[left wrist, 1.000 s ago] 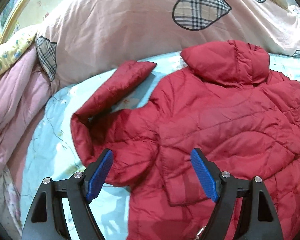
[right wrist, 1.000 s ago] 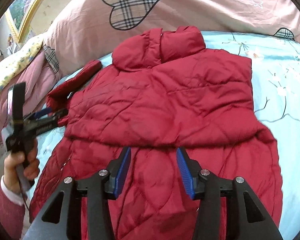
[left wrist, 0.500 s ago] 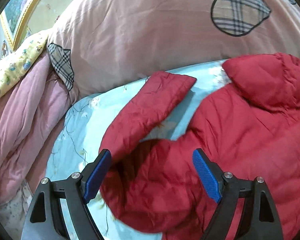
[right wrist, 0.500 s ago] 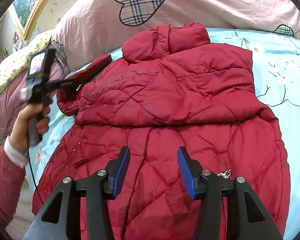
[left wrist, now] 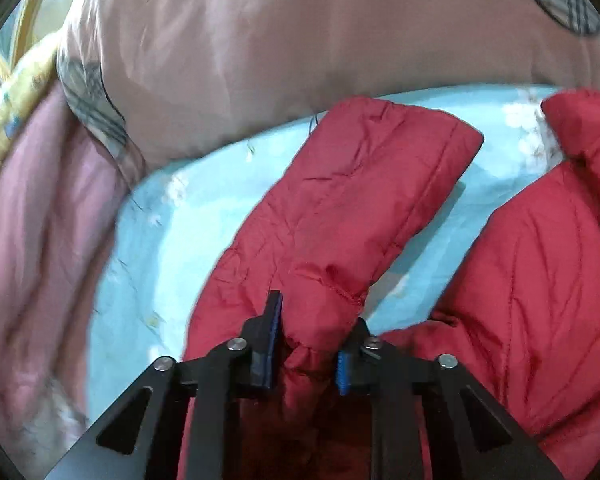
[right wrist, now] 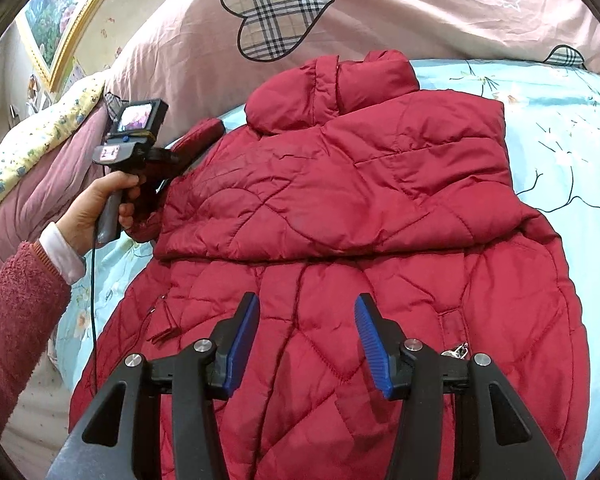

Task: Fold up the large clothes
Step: 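Grasp the sleeve with the left gripper and fold it across the back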

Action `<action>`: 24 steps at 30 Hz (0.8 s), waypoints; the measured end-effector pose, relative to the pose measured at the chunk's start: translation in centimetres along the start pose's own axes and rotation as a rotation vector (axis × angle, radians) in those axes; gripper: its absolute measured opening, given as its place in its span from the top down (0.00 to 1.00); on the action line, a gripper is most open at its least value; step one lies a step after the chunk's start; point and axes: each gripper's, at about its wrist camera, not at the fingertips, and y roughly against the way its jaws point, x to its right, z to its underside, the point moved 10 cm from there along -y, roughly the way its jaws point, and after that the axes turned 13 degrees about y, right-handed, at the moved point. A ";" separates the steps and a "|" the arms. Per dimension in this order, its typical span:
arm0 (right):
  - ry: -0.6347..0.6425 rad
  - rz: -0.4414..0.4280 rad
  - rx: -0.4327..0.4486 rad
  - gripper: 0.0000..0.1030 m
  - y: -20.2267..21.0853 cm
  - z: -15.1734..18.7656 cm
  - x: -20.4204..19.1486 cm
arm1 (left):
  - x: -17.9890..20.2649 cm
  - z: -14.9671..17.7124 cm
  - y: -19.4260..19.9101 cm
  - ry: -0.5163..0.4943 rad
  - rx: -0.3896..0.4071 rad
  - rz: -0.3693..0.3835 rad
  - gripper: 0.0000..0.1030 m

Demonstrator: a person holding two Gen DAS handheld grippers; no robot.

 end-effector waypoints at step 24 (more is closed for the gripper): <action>-0.045 0.008 0.036 0.49 1.5 -0.4 0.0 | -0.5 6.4 17.4 0.201 0.195 0.565 0.89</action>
